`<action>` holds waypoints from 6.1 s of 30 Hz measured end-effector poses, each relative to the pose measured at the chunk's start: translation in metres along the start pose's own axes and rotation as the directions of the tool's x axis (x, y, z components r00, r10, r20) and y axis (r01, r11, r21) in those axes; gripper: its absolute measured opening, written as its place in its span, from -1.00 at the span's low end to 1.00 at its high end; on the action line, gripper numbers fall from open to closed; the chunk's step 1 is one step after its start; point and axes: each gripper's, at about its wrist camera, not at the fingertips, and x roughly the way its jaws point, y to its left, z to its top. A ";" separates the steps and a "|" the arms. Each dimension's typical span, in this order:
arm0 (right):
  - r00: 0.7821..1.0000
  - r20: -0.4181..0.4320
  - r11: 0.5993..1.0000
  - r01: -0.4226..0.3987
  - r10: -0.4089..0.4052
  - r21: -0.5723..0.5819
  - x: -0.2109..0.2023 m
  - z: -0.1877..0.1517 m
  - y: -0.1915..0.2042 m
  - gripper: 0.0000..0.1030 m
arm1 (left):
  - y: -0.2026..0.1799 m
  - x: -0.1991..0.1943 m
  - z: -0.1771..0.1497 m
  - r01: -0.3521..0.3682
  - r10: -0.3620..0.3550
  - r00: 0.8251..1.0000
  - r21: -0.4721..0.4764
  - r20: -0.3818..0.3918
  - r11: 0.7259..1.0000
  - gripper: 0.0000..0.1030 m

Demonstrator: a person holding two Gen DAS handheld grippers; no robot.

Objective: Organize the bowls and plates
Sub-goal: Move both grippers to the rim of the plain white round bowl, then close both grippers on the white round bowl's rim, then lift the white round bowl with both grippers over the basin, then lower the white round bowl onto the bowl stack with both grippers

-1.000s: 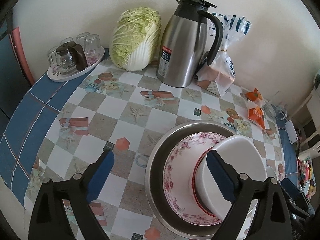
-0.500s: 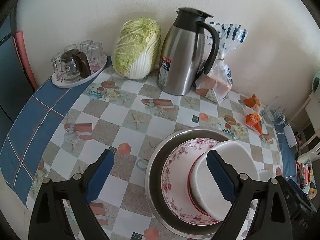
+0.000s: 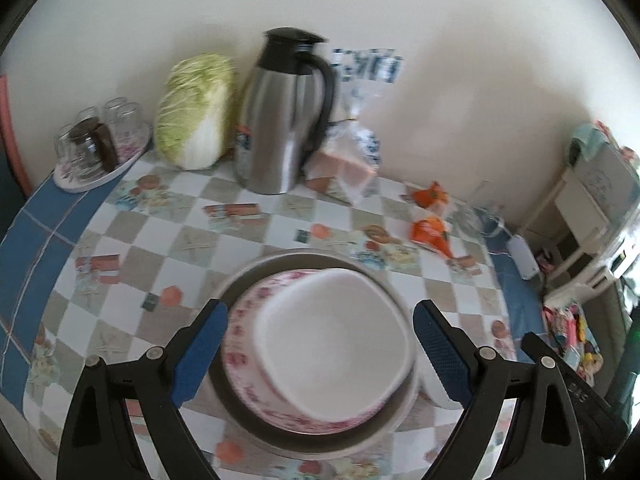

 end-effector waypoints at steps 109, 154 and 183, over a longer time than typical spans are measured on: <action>0.981 -0.190 0.999 -0.045 0.048 0.021 0.096 -0.038 -0.074 -0.79 | -0.138 0.152 -0.091 0.089 -0.055 0.950 0.098 -0.307 0.991 -0.75; 0.969 0.029 0.962 -0.241 0.247 -0.129 -0.015 -0.003 0.081 -0.77 | -0.021 -0.003 0.001 0.125 -0.127 0.991 0.036 0.053 0.992 -0.75; 0.973 -0.120 0.949 -0.222 0.199 -0.222 0.029 -0.032 0.144 -0.77 | 0.041 0.029 -0.005 0.043 -0.052 0.992 -0.081 -0.117 0.996 -0.75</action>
